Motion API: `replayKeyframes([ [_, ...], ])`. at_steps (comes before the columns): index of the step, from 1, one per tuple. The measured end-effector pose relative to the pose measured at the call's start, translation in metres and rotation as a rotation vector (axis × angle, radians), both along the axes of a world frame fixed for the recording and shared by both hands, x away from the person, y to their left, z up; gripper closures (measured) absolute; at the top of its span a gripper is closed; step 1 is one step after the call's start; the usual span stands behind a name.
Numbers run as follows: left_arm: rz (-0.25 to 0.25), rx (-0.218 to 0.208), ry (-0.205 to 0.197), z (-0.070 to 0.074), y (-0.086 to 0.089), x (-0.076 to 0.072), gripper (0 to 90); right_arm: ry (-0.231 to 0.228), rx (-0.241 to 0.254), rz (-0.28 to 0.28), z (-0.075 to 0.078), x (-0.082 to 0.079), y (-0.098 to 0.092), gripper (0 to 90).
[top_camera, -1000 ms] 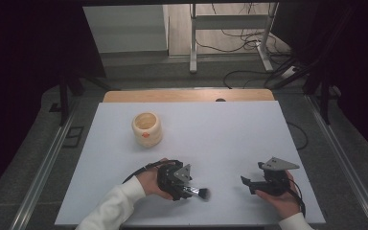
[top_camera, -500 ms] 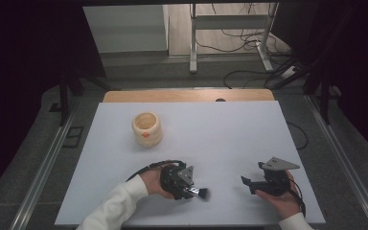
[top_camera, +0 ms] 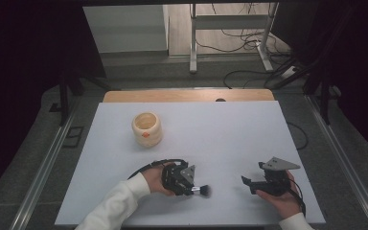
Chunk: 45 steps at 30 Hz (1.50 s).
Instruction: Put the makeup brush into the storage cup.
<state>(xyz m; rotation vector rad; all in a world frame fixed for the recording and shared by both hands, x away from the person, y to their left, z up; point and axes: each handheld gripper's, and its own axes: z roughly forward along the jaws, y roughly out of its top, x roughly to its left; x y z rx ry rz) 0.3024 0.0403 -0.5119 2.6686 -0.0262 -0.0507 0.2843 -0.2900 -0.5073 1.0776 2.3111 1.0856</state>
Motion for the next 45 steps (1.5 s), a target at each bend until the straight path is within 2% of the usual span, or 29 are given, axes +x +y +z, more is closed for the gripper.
replayKeyframes([
  [6,0.014,-0.001,-0.016,0.004,0.001,-0.001,70.8,-0.002,0.004,-0.002,0.0,0.0,-0.001,13.9],
  [10,0.069,-0.007,-0.027,0.012,0.007,-0.001,70.8,-0.006,0.006,-0.011,0.001,0.0,-0.001,14.0],
  [14,0.098,-0.013,-0.033,0.016,0.011,0.0,70.9,-0.006,0.005,-0.011,0.001,0.0,-0.001,14.0],
  [16,0.125,-0.033,-0.038,0.02,0.014,0.0,70.9,-0.005,0.003,-0.01,0.001,0.0,-0.001,14.0],
  [21,0.144,-0.045,-0.048,0.025,0.019,0.001,70.9,-0.007,0.005,-0.013,0.001,0.0,-0.001,14.0],
  [33,0.217,-0.113,-0.084,0.043,0.034,0.002,70.9,-0.009,0.007,-0.015,0.002,0.0,-0.001,14.0],
  [45,0.246,-0.147,-0.095,0.05,0.044,0.003,70.9,-0.01,0.006,-0.017,0.001,0.0,-0.001,14.0],
])
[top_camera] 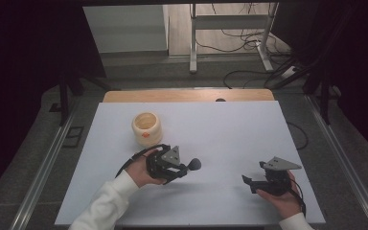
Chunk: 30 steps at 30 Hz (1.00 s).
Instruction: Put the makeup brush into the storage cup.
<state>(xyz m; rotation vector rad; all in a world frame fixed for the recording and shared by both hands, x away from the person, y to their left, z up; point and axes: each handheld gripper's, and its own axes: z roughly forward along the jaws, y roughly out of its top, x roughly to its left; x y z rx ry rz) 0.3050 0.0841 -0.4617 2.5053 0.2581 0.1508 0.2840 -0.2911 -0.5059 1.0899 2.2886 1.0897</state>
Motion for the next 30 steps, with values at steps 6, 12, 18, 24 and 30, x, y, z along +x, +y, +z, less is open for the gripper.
replayKeyframes([
  [6,0.011,-0.016,-0.011,0.006,0.005,0.0,70.9,0.0,0.0,0.0,0.0,0.0,0.0,14.0],
  [12,0.029,-0.054,-0.03,0.015,0.011,0.0,70.9,-0.002,0.0,-0.001,0.0,0.0,0.0,14.0],
  [18,0.047,-0.092,-0.05,0.023,0.018,0.0,70.9,0.0,0.001,-0.001,0.0,0.0,0.0,14.0],
  [24,0.062,-0.134,-0.067,0.03,0.025,-0.001,70.9,-0.001,-0.001,-0.003,0.0,0.0,0.0,14.0],
  [30,0.108,-0.186,-0.075,0.035,0.034,0.0,70.9,-0.002,-0.003,-0.004,0.0,0.0,0.0,14.0],
])
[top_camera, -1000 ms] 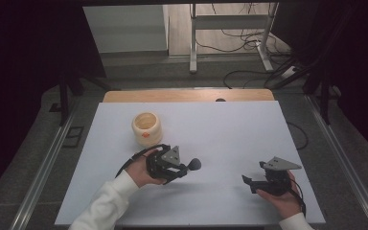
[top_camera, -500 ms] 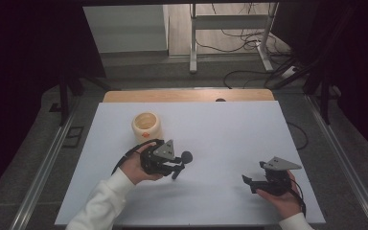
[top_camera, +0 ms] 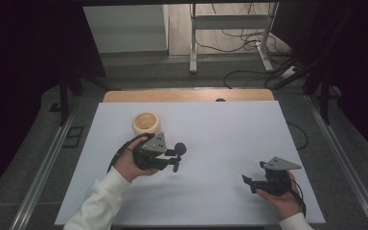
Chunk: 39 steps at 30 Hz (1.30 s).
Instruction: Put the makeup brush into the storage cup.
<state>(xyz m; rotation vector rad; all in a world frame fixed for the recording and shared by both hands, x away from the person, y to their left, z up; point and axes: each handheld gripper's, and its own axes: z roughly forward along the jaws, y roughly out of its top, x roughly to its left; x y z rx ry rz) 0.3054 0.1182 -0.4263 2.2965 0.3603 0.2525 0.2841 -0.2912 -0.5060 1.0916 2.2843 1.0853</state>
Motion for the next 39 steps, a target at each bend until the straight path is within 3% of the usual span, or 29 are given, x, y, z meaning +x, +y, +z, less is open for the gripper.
replayKeyframes([
  [10,0.037,-0.073,-0.001,0.003,0.007,0.002,70.9,0.0,-0.001,-0.001,0.0,0.0,0.0,14.0],
  [22,0.091,-0.111,-0.007,0.006,0.016,0.005,70.9,0.002,-0.003,-0.004,0.0,0.0,0.0,14.1],
  [39,0.193,-0.206,-0.023,0.012,0.039,0.008,70.9,0.001,-0.004,-0.005,0.0,0.0,0.0,14.1],
])
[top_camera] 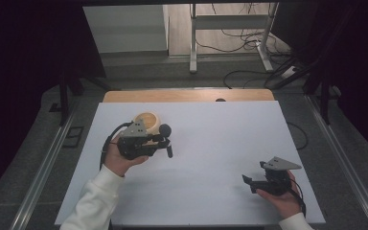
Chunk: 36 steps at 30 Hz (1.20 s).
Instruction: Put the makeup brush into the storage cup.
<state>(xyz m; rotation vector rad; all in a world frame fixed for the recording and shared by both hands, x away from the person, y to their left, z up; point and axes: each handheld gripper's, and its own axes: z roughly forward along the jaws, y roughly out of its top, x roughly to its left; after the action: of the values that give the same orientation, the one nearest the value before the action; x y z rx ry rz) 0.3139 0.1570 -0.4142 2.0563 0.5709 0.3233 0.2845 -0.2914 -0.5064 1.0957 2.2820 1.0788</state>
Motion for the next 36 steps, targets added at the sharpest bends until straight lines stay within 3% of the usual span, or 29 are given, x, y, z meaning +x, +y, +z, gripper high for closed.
replayKeyframes([
  [11,0.045,-0.047,-0.003,0.002,0.011,0.002,70.9,0.002,-0.001,-0.002,0.0,0.0,0.0,14.1],
  [36,0.125,-0.109,-0.034,0.016,0.033,0.008,70.9,0.004,0.001,-0.005,0.0,0.0,0.0,14.1],
])
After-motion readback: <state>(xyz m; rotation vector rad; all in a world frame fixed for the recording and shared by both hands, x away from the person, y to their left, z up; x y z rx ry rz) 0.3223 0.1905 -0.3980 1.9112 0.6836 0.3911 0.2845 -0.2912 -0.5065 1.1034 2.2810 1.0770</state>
